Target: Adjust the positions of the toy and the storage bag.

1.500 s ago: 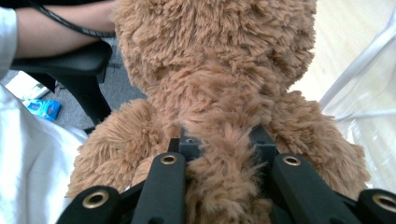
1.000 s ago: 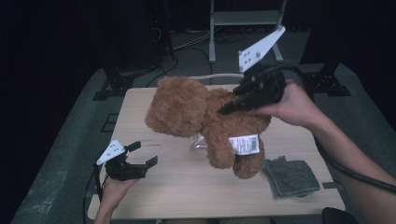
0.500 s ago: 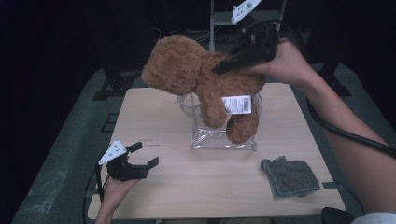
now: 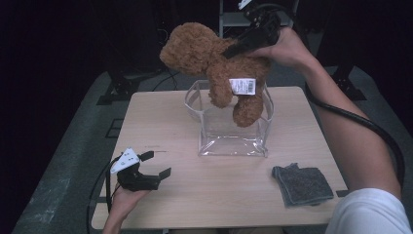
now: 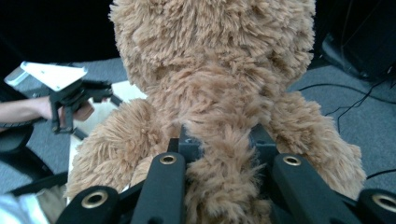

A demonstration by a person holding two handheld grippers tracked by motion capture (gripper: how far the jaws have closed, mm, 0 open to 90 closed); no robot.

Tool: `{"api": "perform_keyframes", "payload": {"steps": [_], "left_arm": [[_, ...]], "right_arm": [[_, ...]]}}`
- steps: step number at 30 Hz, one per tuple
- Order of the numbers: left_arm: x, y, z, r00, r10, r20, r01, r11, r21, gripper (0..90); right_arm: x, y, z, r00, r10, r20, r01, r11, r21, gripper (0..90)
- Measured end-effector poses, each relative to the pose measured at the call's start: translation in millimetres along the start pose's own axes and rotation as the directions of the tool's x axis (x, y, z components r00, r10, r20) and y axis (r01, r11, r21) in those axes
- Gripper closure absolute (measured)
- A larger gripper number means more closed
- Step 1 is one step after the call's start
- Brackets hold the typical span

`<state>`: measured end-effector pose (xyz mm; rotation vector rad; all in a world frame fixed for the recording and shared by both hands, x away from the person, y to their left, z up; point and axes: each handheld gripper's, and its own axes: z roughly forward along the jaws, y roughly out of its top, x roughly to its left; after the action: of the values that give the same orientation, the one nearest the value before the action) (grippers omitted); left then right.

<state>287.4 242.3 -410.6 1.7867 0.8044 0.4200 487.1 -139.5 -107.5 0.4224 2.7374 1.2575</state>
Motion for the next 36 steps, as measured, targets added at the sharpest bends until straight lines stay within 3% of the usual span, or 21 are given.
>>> {"api": "perform_keyframes", "payload": {"steps": [7,15,20,25,28,32,36], "left_arm": [[1.2,0.1,-0.2,1.0000,0.001,-0.005,-0.001,1.0000,0.004,4.6],[3.5,-0.6,-4.8,0.9998,0.001,-0.020,-0.001,1.0000,0.006,4.5],[6.3,-1.1,-10.1,0.9994,-0.020,-0.027,0.020,0.9997,-0.015,4.5],[6.2,-1.3,-10.2,0.9994,-0.024,-0.024,0.023,0.9996,-0.018,4.5],[6.1,-1.3,-9.0,0.9996,-0.023,-0.018,0.022,0.9996,-0.017,4.5],[5.0,-0.9,-7.9,0.9996,-0.027,-0.007,0.027,0.9994,-0.022,4.5],[6.1,-1.5,-7.6,0.9994,-0.035,-0.005,0.035,0.9992,-0.021,4.5]], "right_arm": [[-20.5,-1.0,-0.2,0.9992,0.021,0.033,-0.020,1.000,-0.013,72.8],[-43.7,0.5,-0.3,0.9923,0.043,0.116,-0.039,0.999,-0.031,72.6],[-54.6,5.5,4.0,0.9801,0.038,0.195,-0.036,0.999,-0.012,72.6],[-66.2,0.8,13.3,0.9709,0.052,0.234,-0.051,0.999,-0.010,72.4],[-62.3,-2.9,23.0,0.9687,0.010,0.248,-0.016,1.000,0.022,72.2],[-52.4,-9.7,32.7,0.9764,0.000,0.216,-0.006,1.000,0.023,72.3],[-34.0,-13.1,38.5,0.9784,-0.038,0.203,0.031,0.999,0.035,72.3]]}}
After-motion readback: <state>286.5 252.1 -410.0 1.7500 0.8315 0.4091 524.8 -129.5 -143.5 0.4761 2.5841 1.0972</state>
